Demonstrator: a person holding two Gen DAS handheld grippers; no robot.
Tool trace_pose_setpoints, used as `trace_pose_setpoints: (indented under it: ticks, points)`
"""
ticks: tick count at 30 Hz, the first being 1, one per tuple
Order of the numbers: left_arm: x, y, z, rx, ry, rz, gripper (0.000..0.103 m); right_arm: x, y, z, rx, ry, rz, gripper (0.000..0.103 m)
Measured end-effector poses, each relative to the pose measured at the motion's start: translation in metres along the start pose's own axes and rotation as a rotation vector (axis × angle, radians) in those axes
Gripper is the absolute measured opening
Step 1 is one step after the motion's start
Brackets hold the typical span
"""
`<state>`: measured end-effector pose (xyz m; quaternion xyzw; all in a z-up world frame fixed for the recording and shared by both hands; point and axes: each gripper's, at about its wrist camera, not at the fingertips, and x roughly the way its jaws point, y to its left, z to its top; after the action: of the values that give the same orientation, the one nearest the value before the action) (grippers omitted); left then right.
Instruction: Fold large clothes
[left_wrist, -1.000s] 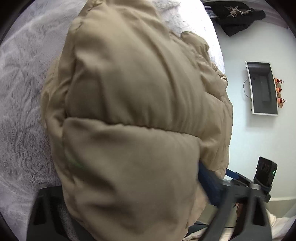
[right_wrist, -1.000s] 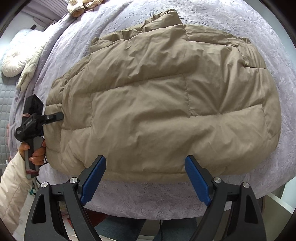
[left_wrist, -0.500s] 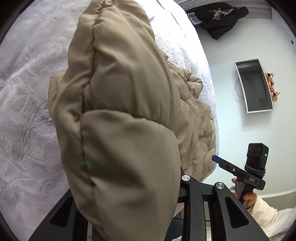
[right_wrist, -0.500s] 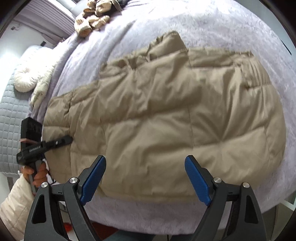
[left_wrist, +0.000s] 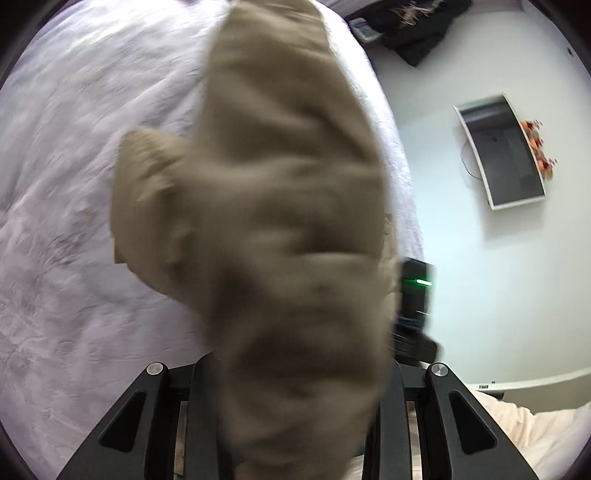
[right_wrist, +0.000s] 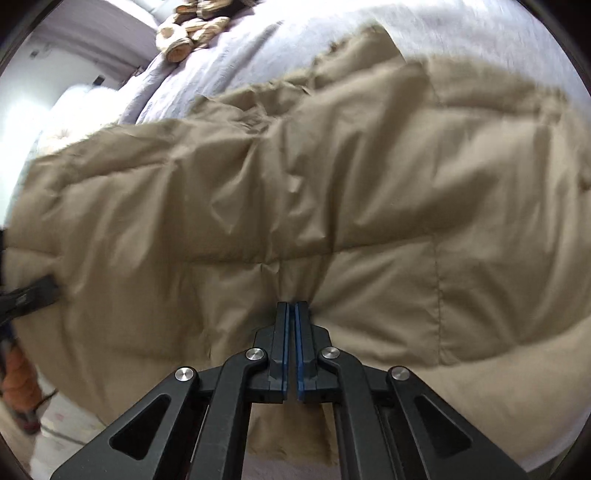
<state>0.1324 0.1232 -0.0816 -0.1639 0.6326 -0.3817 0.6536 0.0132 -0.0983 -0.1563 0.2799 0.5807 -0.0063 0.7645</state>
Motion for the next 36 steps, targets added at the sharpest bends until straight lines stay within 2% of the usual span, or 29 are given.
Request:
trace_pose_setpoints:
  ticks: [4, 8, 11, 16, 20, 22, 26, 27, 31, 33, 36]
  points:
    - [0.015, -0.047, 0.001, 0.05, 0.014, -0.006, 0.033, 0.017, -0.03, 0.005, 0.123, 0.044, 0.122, 0.001]
    - [0.044, -0.092, 0.002, 0.093, 0.048, 0.021, 0.033, 0.028, -0.042, 0.005, 0.158, 0.069, 0.19, 0.0]
    - [0.068, -0.119, -0.001, 0.126, 0.068, 0.066, 0.033, 0.033, -0.051, 0.006, 0.173, 0.081, 0.235, 0.0]
    - [0.114, -0.169, -0.003, 0.178, 0.075, 0.187, 0.033, 0.039, -0.07, 0.005, 0.231, 0.098, 0.344, 0.0]
    - [0.12, -0.176, -0.003, 0.184, 0.089, 0.224, 0.033, 0.028, -0.084, 0.007, 0.289, 0.143, 0.39, 0.0]
    - [0.129, -0.181, -0.002, 0.18, 0.098, 0.249, 0.033, 0.01, -0.093, 0.005, 0.283, 0.146, 0.396, 0.001]
    - [0.176, -0.206, 0.007, 0.198, 0.115, 0.283, 0.034, -0.048, -0.126, -0.004, 0.265, 0.074, 0.354, 0.001]
    - [0.188, -0.209, 0.006, 0.206, 0.122, 0.278, 0.04, -0.058, -0.134, -0.007, 0.274, 0.059, 0.344, 0.002]
    - [0.233, -0.225, 0.012, 0.2, 0.16, 0.199, 0.063, -0.101, -0.184, -0.02, 0.344, -0.014, 0.282, 0.002]
    - [0.251, -0.228, 0.017, 0.205, 0.173, 0.153, 0.071, -0.115, -0.2, -0.027, 0.37, -0.039, 0.262, 0.002]
    - [0.281, -0.235, 0.023, 0.204, 0.202, 0.076, 0.076, -0.136, -0.225, -0.038, 0.403, -0.066, 0.216, 0.002]
